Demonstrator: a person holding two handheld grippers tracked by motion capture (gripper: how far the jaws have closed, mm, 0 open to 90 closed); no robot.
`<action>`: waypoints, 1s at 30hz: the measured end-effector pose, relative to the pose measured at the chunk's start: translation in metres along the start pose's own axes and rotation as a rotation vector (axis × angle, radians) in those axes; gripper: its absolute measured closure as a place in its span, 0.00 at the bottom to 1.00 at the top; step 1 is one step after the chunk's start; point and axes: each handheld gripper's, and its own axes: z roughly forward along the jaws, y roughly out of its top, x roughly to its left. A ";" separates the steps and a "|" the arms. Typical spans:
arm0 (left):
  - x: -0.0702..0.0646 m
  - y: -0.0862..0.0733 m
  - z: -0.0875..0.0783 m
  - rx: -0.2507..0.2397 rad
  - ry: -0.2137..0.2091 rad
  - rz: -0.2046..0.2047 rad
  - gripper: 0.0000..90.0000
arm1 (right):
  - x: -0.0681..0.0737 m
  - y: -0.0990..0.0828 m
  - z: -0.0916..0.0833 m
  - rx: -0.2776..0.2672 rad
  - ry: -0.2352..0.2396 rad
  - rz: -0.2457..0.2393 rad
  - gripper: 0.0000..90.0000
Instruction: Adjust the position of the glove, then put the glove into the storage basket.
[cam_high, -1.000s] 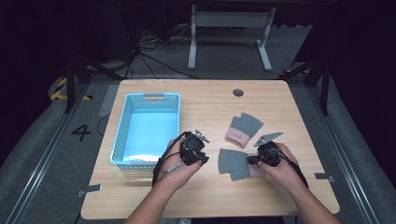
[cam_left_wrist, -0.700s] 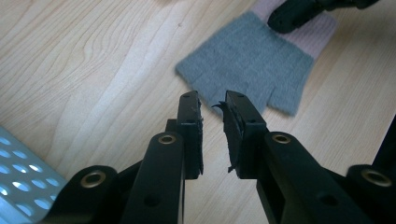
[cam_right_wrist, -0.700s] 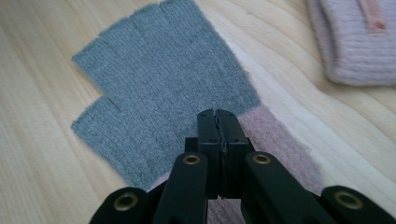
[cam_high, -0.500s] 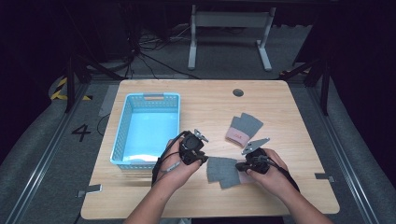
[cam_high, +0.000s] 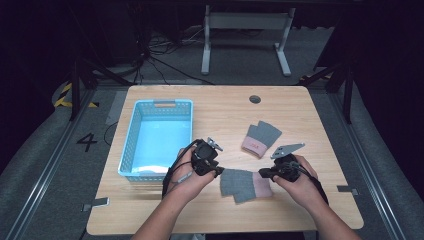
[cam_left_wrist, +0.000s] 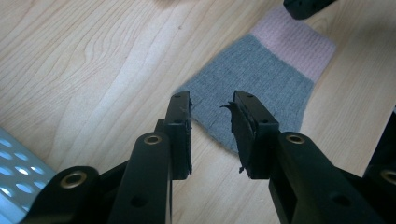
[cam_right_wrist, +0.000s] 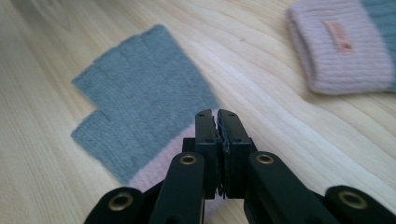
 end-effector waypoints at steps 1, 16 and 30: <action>0.000 0.000 -0.001 -0.002 0.001 -0.001 0.76 | -0.003 -0.001 -0.002 -0.002 -0.006 0.007 0.99; 0.009 -0.005 -0.003 -0.018 0.035 -0.042 0.75 | -0.044 0.014 -0.011 -0.021 -0.037 0.085 1.00; 0.011 -0.006 -0.005 -0.020 0.029 -0.042 0.75 | -0.074 0.041 0.016 0.002 -0.072 0.134 1.00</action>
